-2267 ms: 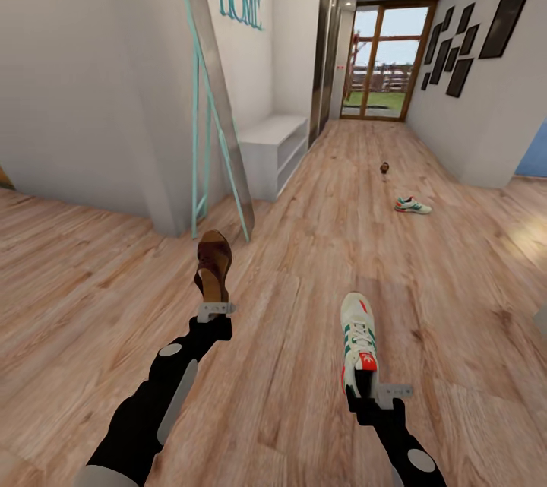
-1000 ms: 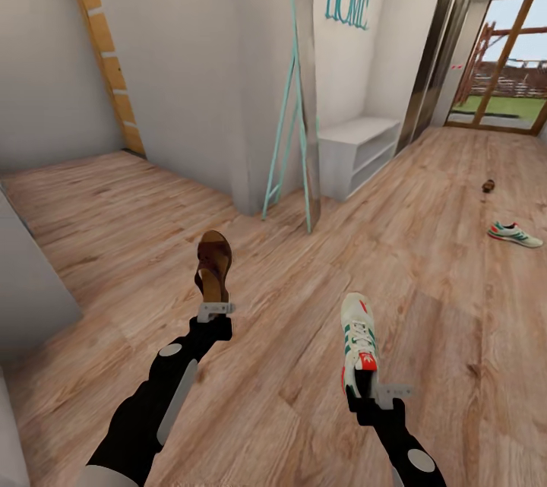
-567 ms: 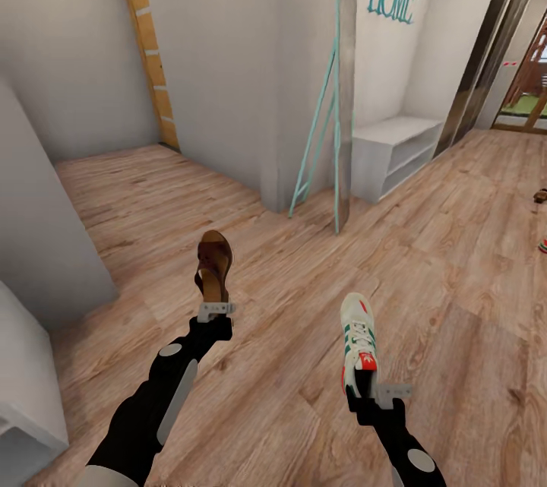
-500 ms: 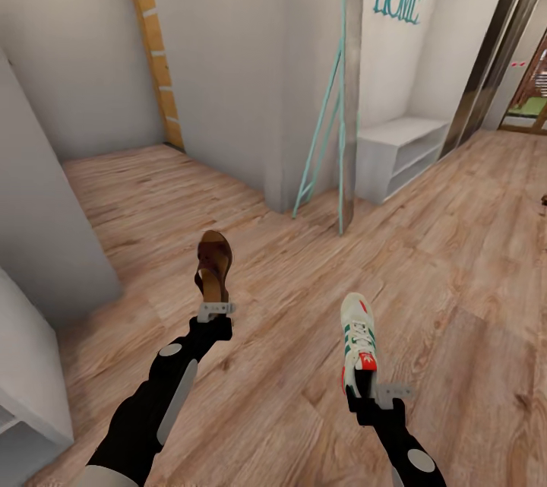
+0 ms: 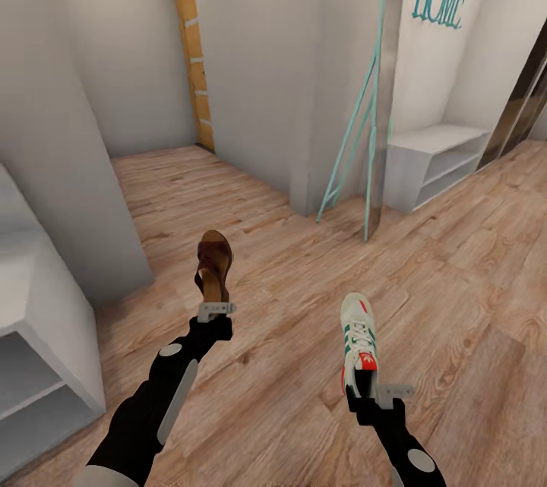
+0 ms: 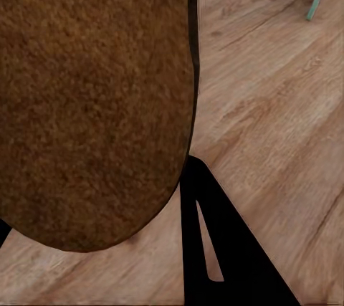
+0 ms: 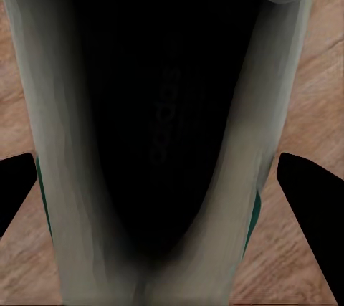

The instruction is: Pick up the two gym shoes and the two sandals from the corridor floor and place them onto the hallstand (shoe rack) in the corridor, making sure they are on the rack and not on the floor. Arrange them so the two gym shoes are next to each other and the two sandals are next to each other.

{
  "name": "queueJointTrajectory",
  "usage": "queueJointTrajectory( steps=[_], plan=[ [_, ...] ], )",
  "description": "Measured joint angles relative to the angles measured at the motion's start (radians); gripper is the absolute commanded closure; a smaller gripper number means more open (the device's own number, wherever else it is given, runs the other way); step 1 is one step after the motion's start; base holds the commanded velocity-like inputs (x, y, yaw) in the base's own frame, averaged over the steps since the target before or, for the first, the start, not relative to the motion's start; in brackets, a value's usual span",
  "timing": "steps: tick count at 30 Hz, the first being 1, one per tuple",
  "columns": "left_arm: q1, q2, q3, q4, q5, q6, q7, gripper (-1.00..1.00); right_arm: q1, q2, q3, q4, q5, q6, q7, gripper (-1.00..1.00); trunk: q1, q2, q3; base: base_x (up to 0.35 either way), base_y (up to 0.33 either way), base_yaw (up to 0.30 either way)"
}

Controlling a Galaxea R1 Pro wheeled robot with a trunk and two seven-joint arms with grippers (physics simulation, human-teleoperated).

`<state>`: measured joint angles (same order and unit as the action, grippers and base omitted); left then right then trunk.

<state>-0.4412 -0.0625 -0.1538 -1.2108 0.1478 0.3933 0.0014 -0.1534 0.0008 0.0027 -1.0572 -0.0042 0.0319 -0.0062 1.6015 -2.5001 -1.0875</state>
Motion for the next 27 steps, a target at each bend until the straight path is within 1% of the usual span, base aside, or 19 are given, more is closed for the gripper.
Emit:
queueJointTrajectory(
  steps=[14, 27],
  plan=[
    [0.0, 0.0, 0.0, 0.0, 0.0, 0.0, 0.0, 1.0, 0.0, 0.0, 0.0, 0.001, 0.0, 0.0, 0.0, 1.0, 0.0, 0.0, 0.016, -0.268, -0.17, 0.235],
    [0.0, 0.0, 0.0, 0.0, 0.002, 0.0, 0.0, 1.0, 0.0, 0.0, 0.0, 0.002, 0.0, 0.0, 0.0, 1.0, 0.0, 0.0, 0.03, -0.023, -0.015, 0.248]
  ],
)
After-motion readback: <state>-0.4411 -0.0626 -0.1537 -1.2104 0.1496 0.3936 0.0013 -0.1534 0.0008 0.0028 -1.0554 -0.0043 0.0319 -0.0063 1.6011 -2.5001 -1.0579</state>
